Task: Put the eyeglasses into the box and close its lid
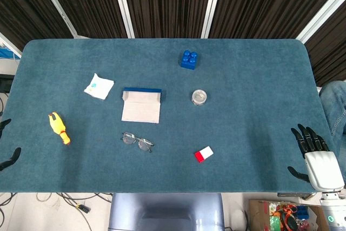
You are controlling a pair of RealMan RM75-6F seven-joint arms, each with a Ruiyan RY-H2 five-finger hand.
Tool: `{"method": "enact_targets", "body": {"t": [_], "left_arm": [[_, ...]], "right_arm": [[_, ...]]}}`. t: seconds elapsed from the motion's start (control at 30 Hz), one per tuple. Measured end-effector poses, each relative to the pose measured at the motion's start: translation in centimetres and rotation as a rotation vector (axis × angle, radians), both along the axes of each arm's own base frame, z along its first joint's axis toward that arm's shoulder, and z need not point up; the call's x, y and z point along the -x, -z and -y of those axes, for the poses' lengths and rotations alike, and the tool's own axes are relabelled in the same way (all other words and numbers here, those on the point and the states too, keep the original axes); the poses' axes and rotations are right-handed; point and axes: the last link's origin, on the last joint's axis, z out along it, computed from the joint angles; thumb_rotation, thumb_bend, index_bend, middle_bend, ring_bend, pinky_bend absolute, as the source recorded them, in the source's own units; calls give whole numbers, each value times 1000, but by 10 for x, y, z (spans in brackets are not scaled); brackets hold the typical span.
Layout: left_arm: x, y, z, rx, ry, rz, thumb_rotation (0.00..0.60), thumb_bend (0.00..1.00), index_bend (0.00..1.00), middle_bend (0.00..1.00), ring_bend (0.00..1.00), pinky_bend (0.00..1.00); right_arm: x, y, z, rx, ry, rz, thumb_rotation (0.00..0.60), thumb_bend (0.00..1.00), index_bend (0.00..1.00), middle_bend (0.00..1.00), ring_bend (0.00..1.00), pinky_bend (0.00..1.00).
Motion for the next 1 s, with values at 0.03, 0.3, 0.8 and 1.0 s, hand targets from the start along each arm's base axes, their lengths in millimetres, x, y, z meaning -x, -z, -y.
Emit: {"method": "enact_targets", "body": {"t": [0.03, 0.3, 0.8, 1.0], "left_arm": [[0, 0, 0, 7, -1, 5, 600, 272, 143, 38, 0, 0], [-4, 1, 2, 56, 19, 44, 600, 272, 143, 38, 0, 0], [-3, 3, 0, 43, 11, 29, 600, 272, 143, 39, 0, 0], [-3, 5, -2, 50, 16, 33, 600, 272, 143, 39, 0, 0]], "right_arm": [[0, 0, 0, -1, 2, 0, 600, 3, 0, 0, 0, 173], [0, 0, 0, -6, 2, 0, 600, 3, 0, 0, 0, 173], [-1, 0, 0, -5, -2, 11, 600, 3, 0, 0, 0, 173], [0, 0, 0, -4, 3, 14, 600, 3, 0, 0, 0, 173]]}}
